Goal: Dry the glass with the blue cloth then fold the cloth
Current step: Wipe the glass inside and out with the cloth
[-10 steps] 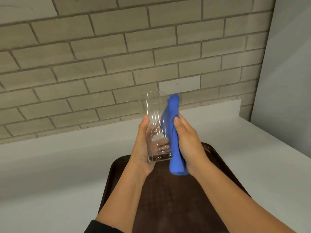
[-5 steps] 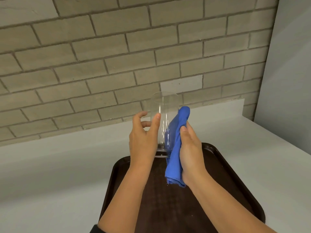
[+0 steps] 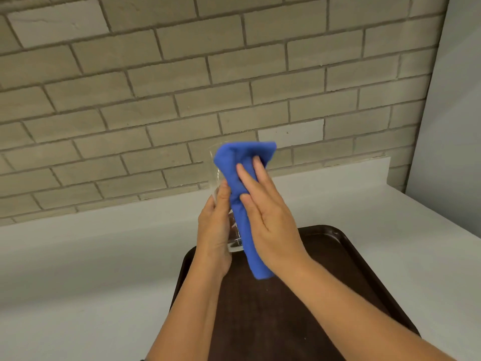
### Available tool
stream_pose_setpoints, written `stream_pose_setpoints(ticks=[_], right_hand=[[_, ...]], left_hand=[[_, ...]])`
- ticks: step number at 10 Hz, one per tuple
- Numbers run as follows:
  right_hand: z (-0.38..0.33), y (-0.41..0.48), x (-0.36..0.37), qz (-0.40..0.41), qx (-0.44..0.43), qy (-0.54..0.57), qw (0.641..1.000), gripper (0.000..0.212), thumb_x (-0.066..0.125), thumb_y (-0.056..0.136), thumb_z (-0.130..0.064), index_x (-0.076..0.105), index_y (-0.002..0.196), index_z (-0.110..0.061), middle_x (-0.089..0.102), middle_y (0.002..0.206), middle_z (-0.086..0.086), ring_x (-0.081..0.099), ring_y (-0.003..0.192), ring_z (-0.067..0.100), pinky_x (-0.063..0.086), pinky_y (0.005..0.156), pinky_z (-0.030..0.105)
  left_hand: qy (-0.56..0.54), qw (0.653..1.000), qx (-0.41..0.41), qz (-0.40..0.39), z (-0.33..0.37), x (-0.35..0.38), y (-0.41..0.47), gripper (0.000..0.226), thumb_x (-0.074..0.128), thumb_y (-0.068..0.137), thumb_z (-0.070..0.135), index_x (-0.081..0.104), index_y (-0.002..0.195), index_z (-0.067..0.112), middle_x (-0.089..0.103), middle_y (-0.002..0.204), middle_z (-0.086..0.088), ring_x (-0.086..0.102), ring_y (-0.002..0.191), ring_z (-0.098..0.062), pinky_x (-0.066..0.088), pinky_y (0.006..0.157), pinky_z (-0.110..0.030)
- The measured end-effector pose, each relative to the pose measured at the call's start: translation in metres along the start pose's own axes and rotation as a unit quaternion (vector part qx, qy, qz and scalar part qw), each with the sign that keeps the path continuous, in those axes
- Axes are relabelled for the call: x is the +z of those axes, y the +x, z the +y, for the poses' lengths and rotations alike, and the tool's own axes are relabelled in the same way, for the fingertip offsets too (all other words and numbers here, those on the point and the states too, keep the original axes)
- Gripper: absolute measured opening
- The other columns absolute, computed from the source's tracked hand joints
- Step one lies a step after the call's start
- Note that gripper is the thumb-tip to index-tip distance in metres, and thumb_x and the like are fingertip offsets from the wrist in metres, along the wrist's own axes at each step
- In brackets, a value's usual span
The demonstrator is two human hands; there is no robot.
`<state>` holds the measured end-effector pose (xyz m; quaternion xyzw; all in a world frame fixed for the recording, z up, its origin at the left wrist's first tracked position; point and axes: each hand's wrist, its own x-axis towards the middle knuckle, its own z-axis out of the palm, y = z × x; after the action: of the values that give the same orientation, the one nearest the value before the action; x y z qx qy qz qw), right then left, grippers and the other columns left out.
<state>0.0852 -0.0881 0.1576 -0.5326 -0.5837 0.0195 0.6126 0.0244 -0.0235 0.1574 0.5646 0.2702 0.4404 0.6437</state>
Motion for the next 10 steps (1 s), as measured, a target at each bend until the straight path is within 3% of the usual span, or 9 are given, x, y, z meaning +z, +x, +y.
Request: stream_pose_setpoints(ticks=[1, 2, 3, 4, 5, 6, 7, 8, 10], right_hand=[[-0.007, 0.035, -0.006, -0.008, -0.005, 0.003, 1.0, 0.043, 0.032, 0.095, -0.015, 0.03, 0.137, -0.024, 0.015, 0.148, -0.011, 0.012, 0.139, 0.005, 0.016, 0.109, 0.012], [-0.008, 0.064, -0.015, -0.007, 0.086, 0.111, 0.99, 0.04, 0.031, 0.096, -0.018, 0.033, 0.136, -0.021, 0.032, 0.148, -0.001, 0.029, 0.133, 0.006, 0.025, 0.101, 0.01], [0.002, 0.057, -0.016, 0.007, 0.145, 0.119, 0.982, 0.039, 0.03, 0.096, -0.024, 0.034, 0.135, -0.025, 0.042, 0.142, 0.0, 0.041, 0.126, 0.009, 0.032, 0.098, 0.018], [0.007, 0.023, -0.01, 0.004, 0.152, 0.115, 0.982, 0.04, 0.031, 0.096, -0.023, 0.032, 0.136, -0.028, 0.04, 0.142, -0.005, 0.037, 0.122, -0.002, 0.032, 0.095, 0.005], [0.0, -0.004, -0.005, -0.03, 0.08, 0.07, 0.994, 0.044, 0.03, 0.096, -0.016, 0.019, 0.135, -0.033, 0.015, 0.147, -0.017, 0.016, 0.134, -0.006, 0.018, 0.106, 0.005], [-0.011, -0.003, -0.005, -0.062, -0.002, -0.081, 0.995, 0.046, 0.03, 0.096, -0.014, 0.019, 0.139, -0.026, 0.003, 0.15, -0.013, -0.001, 0.14, 0.006, 0.006, 0.114, 0.019], [-0.018, 0.025, -0.009, -0.07, -0.046, -0.175, 0.981, 0.043, 0.034, 0.095, -0.023, 0.03, 0.138, -0.019, 0.009, 0.155, 0.002, 0.001, 0.142, 0.019, 0.004, 0.11, 0.021], [-0.018, 0.058, -0.013, -0.052, 0.035, -0.065, 0.996, 0.042, 0.035, 0.095, -0.021, 0.032, 0.137, -0.018, 0.015, 0.154, 0.005, 0.011, 0.141, 0.016, 0.012, 0.105, 0.017], [-0.001, 0.046, -0.02, -0.005, 0.197, 0.11, 0.974, 0.041, 0.03, 0.095, -0.035, 0.042, 0.131, -0.022, 0.053, 0.114, 0.001, 0.05, 0.103, 0.016, 0.04, 0.093, 0.034]], left_hand=[[-0.119, 0.99, -0.03, -0.063, 0.006, -0.002, 0.001, 0.048, 0.058, 0.069, 0.059, 0.067, 0.101, 0.024, 0.075, 0.091, 0.005, 0.07, 0.086, -0.01, 0.056, 0.073, -0.028], [-0.15, 0.985, -0.053, -0.065, 0.008, -0.003, 0.001, 0.073, 0.066, 0.053, 0.062, 0.062, 0.114, 0.021, 0.076, 0.094, -0.005, 0.071, 0.088, -0.023, 0.057, 0.076, -0.039], [-0.127, 0.99, -0.048, -0.036, 0.008, -0.002, 0.002, 0.074, 0.067, 0.05, 0.064, 0.065, 0.109, 0.021, 0.076, 0.091, -0.006, 0.072, 0.084, -0.024, 0.055, 0.082, -0.045], [-0.125, 0.99, -0.062, -0.037, 0.008, -0.009, 0.005, 0.068, 0.067, 0.048, 0.066, 0.068, 0.101, 0.022, 0.077, 0.083, -0.002, 0.073, 0.077, -0.019, 0.057, 0.066, -0.034], [-0.179, 0.976, -0.079, -0.091, -0.002, -0.01, 0.01, 0.065, 0.061, 0.061, 0.063, 0.066, 0.108, 0.018, 0.076, 0.078, -0.002, 0.071, 0.073, -0.017, 0.054, 0.062, -0.028], [-0.391, 0.896, -0.175, -0.118, 0.011, -0.013, 0.0, 0.037, 0.048, 0.088, 0.04, 0.061, 0.113, 0.016, 0.075, 0.097, 0.005, 0.069, 0.091, -0.004, 0.054, 0.07, -0.016], [-0.298, 0.95, -0.072, -0.062, 0.01, 0.0, -0.005, 0.04, 0.049, 0.088, 0.034, 0.061, 0.116, 0.009, 0.06, 0.12, 0.006, 0.055, 0.113, -0.002, 0.041, 0.098, -0.015], [-0.272, 0.95, -0.085, -0.129, 0.004, -0.001, 0.007, 0.058, 0.058, 0.066, 0.057, 0.067, 0.109, 0.019, 0.067, 0.109, -0.007, 0.06, 0.109, -0.026, 0.042, 0.1, -0.046], [-0.2, 0.968, -0.054, -0.14, 0.002, -0.004, 0.006, 0.057, 0.058, 0.058, 0.067, 0.075, 0.089, 0.023, 0.076, 0.082, -0.001, 0.071, 0.077, -0.019, 0.057, 0.077, -0.041]])
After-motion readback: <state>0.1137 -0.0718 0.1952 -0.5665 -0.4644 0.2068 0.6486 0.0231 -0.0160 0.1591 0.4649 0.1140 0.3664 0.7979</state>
